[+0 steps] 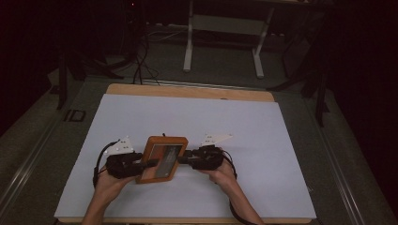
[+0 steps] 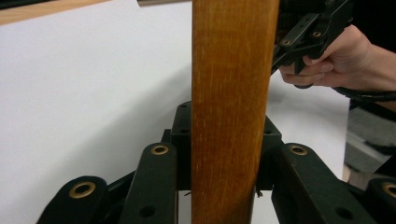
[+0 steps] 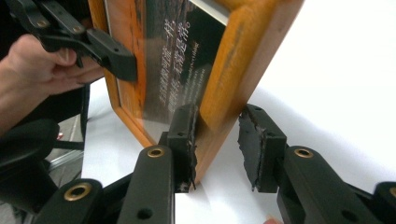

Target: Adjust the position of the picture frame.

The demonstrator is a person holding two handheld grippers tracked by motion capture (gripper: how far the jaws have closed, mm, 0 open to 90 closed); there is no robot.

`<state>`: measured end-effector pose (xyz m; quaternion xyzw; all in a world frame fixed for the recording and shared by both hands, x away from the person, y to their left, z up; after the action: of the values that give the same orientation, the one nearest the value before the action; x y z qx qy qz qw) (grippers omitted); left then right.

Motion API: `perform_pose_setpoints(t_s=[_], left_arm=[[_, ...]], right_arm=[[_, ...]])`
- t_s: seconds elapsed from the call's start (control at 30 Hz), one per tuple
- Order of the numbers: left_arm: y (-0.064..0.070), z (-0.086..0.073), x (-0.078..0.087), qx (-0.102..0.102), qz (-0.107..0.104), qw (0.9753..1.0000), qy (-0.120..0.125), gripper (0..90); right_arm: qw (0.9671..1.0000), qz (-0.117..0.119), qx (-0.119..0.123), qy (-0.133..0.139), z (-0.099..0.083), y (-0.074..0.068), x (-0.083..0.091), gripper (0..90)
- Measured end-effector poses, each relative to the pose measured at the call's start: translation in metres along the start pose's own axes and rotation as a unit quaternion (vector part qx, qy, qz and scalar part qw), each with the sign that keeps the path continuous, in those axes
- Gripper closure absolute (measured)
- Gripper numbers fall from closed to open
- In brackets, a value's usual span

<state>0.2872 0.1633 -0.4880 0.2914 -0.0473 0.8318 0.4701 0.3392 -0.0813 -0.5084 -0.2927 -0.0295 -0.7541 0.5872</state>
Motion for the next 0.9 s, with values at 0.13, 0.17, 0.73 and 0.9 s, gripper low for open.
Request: perform_pose_setpoints(t_s=[0.13, 0.17, 0.73, 0.9], left_arm=[[0.004, 0.003, -0.022, 0.0, -0.025, 0.9997, -0.005, 71.3], [0.005, 0.004, -0.027, -0.004, -0.019, 0.9997, -0.013, 71.9], [0.001, 0.017, -0.054, -0.002, -0.033, 0.9994, 0.012, 73.8], [0.002, 0.017, -0.055, -0.006, -0.032, 0.9994, 0.012, 73.9]], right_arm=[[0.9998, -0.019, 0.003, 0.004, 0.0, 0.003, 0.02, 67.3], [0.9995, -0.03, 0.003, 0.007, 0.0, 0.004, 0.027, 70.1], [0.9961, -0.086, 0.0, -0.019, -0.012, 0.013, 0.059, 64.2], [0.9979, -0.057, -0.013, -0.027, -0.01, 0.023, 0.042, 46.8]])
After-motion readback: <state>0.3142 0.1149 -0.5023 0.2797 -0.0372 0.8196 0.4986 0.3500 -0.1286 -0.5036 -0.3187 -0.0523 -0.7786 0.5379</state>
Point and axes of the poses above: each handheld gripper's, and its own axes: x roughly backward along the jaws, z roughly out of its top, y roughly to its right, the point moved 3 cm from there along -x, roughly forward along the jaws, and after that the axes turned 5 degrees about -y, right-handed, at the moved point
